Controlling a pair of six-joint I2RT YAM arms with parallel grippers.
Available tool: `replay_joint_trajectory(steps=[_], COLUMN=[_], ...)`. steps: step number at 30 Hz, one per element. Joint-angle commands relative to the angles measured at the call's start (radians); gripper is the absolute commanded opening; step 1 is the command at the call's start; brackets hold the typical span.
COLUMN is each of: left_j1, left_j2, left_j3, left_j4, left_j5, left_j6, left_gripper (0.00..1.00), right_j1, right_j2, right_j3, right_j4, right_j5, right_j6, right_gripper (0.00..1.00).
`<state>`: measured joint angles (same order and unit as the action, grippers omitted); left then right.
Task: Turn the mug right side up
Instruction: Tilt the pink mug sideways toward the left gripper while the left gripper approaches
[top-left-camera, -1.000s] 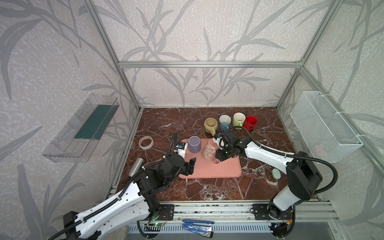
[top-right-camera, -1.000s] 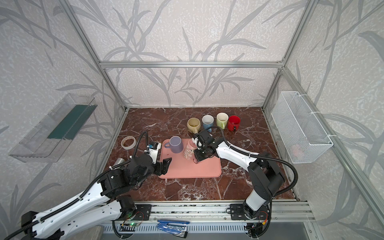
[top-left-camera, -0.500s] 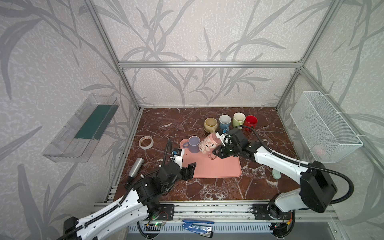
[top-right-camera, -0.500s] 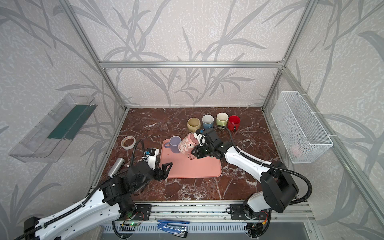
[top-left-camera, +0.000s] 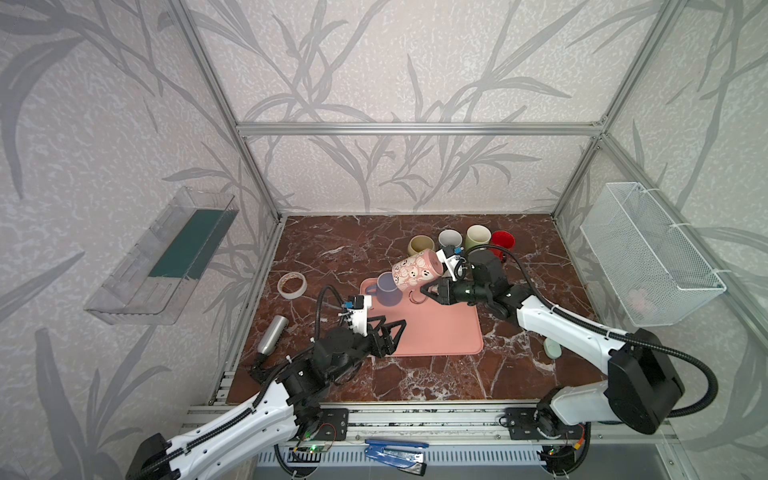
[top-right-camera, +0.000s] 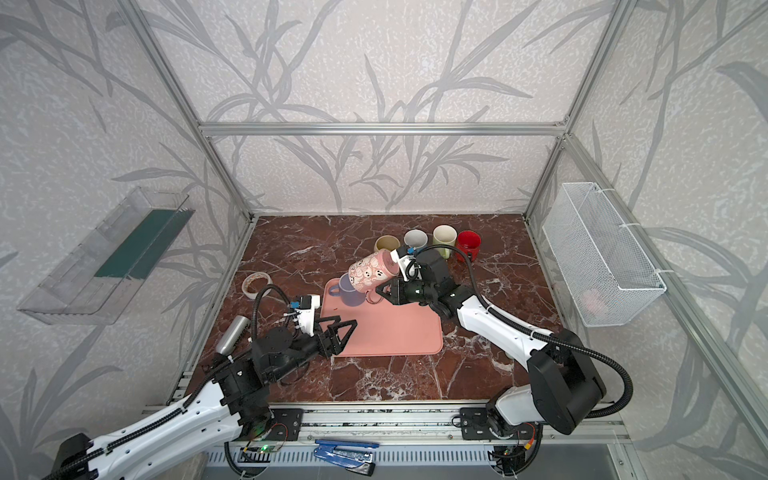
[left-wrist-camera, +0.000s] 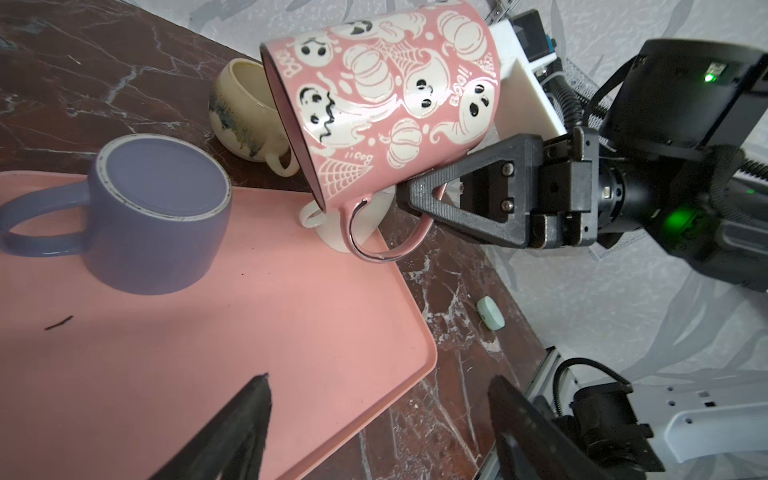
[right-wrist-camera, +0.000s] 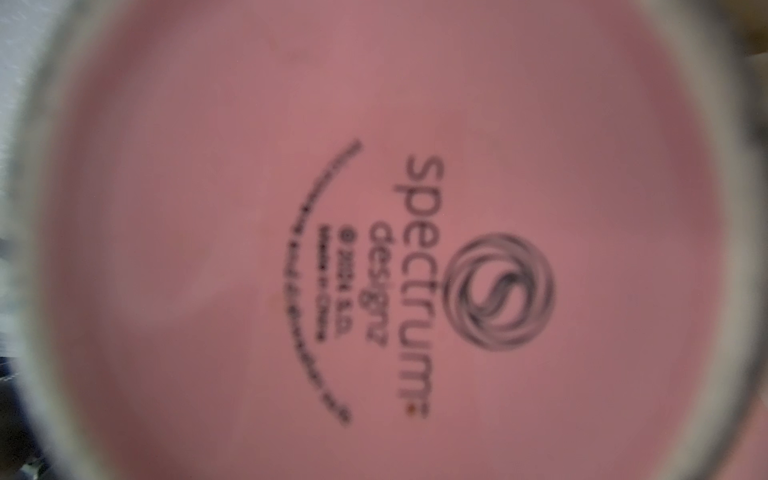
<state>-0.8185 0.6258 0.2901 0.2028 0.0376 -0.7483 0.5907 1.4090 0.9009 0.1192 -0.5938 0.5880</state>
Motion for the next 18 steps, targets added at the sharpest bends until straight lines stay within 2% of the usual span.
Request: replay_joint_trajectory(steps=[1,5,13,18], left_j1=[0.066,0.132,0.163,0.181], left_j2=[0.023,0.062,0.171,0.257], left_j3=[-0.041,-0.053,-0.005,0.008], left_j4=[0.214,0.320,0.453,0.560], left_j5=[0.147,0.254,0.376,0.415], left_j6=[-0.102,-0.137,-0.137,-0.156], left_gripper=[0.79,0.76,0.71,0.68], right_j1=[-0.012,-0.021,-0.023,-0.023], right_j2=[-0.058,-0.064,-0.084,-0.106], right_j3=[0.021,0.017,0.008,-0.017], right_j4=[0.218,0.261,0.301,0.352], right_j5=[-0.118,-0.176,-0.238,-0.268], right_j6=[0.025,0.043,0.091,0.113], right_gripper=[0.00,0.00,0.00,0.00])
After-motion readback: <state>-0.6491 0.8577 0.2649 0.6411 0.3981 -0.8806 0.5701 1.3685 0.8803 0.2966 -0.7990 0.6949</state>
